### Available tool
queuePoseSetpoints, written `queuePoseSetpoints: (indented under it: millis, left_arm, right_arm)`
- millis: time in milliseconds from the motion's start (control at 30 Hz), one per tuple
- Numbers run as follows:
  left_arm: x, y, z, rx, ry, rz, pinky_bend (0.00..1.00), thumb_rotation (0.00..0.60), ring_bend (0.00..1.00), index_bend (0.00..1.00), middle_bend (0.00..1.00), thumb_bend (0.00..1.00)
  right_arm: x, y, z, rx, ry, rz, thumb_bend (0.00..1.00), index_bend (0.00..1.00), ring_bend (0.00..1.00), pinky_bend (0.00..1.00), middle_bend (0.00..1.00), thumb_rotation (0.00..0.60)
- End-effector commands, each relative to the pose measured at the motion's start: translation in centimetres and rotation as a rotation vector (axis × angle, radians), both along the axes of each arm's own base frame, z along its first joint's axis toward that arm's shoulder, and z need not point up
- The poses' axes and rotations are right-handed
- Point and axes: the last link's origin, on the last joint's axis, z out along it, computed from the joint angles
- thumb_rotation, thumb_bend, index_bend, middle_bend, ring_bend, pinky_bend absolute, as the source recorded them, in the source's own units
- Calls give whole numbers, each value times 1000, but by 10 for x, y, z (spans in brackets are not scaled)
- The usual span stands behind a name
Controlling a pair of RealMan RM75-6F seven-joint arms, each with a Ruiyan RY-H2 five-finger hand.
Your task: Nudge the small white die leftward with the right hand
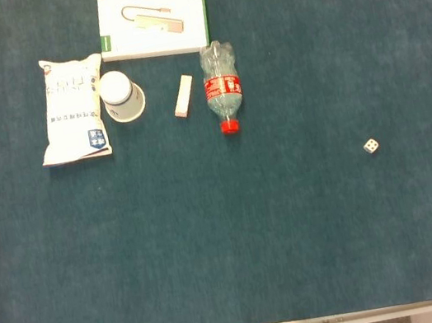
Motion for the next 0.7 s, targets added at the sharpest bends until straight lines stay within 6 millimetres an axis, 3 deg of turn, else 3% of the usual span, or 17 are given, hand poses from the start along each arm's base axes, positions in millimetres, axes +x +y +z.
queuePoseSetpoints:
  millis: [33,467,600,700]
  left_arm:
    - [-1,-1,0,0,-3,2,480,600,204,306,247,230]
    - [-5,-8,-2,-20,-2,36,481,600,204,304,247,230]
    - [-1,-11,-2,-23,0,24,478,600,204,304,247,230]
    - [0,-12,0,-10,2,21,433,600,204,304,247,230]
  right_arm:
    - [0,-2,-2,13,7,-1,297,429,288,374,320,600]
    - [10,-6,-21,113,83,50,299,455,302,416,353,600]
    - [19,-13,-29,174,172,81,299,456,392,508,430,600]
    - [29,-22,-33,226,251,111,300,501,547,608,597,600]
